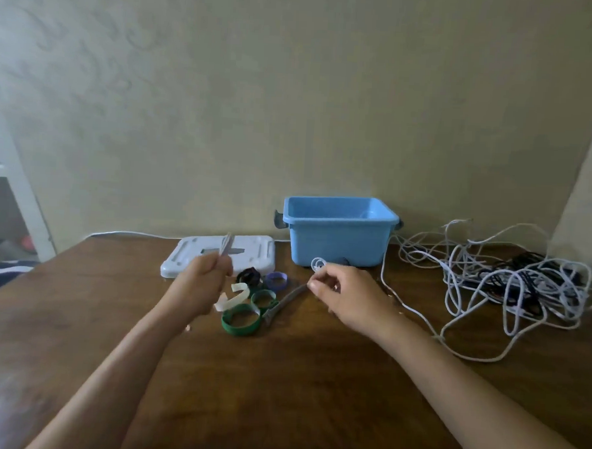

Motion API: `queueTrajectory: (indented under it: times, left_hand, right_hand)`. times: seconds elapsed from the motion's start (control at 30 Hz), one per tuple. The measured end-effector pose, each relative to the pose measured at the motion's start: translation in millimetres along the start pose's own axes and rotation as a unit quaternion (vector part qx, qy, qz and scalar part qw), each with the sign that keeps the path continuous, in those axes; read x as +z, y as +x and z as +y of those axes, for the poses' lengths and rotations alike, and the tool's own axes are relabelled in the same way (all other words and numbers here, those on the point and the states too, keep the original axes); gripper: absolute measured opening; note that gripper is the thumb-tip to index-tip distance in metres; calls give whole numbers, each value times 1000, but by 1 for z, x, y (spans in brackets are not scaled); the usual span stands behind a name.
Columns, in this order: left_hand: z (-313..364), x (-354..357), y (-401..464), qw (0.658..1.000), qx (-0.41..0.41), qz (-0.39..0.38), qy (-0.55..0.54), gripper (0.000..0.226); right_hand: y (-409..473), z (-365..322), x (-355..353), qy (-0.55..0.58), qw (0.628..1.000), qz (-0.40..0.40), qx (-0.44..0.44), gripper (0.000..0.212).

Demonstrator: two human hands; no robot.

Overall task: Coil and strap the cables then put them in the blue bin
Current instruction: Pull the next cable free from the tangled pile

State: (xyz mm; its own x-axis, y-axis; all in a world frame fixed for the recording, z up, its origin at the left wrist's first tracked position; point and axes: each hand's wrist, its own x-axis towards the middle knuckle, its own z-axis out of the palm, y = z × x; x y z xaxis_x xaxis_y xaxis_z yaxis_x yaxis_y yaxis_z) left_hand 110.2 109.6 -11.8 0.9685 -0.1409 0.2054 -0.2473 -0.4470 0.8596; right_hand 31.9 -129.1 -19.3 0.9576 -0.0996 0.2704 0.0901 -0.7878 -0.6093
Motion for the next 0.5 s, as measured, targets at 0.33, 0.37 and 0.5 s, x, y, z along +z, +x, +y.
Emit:
queueTrajectory:
  times: [0.33, 0.37, 0.5]
  left_hand:
    - [-54, -17, 21, 993, -85, 11, -79, 29]
    - [-57, -16, 23, 994, -79, 15, -76, 29]
    - [-64, -15, 28, 986, -107, 19, -124, 27]
  right_hand:
    - [84, -40, 69, -69, 997, 4, 24, 20]
    - [89, -41, 74, -78, 997, 0, 29, 19]
    - [103, -42, 91, -90, 995, -25, 44, 16]
